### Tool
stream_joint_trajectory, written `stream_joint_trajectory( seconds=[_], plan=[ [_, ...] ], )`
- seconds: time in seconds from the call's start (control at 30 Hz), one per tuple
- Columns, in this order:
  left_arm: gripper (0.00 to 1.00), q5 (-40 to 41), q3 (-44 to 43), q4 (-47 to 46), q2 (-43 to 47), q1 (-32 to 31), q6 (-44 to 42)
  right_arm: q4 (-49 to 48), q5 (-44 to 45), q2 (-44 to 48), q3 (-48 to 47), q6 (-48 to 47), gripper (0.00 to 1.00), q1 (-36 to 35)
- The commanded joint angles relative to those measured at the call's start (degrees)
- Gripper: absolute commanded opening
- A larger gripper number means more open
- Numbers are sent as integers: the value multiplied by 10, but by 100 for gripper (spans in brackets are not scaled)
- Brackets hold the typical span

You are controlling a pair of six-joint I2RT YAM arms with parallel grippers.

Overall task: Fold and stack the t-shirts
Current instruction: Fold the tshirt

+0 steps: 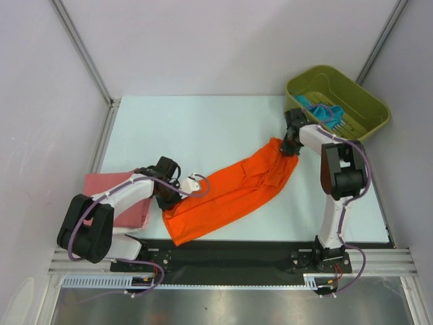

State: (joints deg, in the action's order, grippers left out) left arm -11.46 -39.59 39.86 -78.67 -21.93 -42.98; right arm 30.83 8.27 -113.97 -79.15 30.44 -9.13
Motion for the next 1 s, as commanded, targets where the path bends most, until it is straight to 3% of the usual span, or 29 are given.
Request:
stream_joint_trajectory(
  seconds=[0.0,0.2,0.47,0.8,0.9,0.97],
  plan=[
    [0,-108,26,64,2,-42,19,-73,2,-69,-99,14,0,-26],
    [1,-136,-3,36,0,-58,49,-50,0,-195,-278,18,0,-56],
    [2,-153,-43,-11,-66,-171,90,14,31,-358,-578,35,0,-73],
    [7,-158,-79,-70,-101,-190,181,-88,47,-404,-662,44,0,-53],
    [21,-151,-82,-57,-103,-190,186,-115,32,-406,-676,25,0,-53],
    [29,-145,-88,-40,-101,-190,179,-123,18,-403,-678,12,7,-54]
  ],
)
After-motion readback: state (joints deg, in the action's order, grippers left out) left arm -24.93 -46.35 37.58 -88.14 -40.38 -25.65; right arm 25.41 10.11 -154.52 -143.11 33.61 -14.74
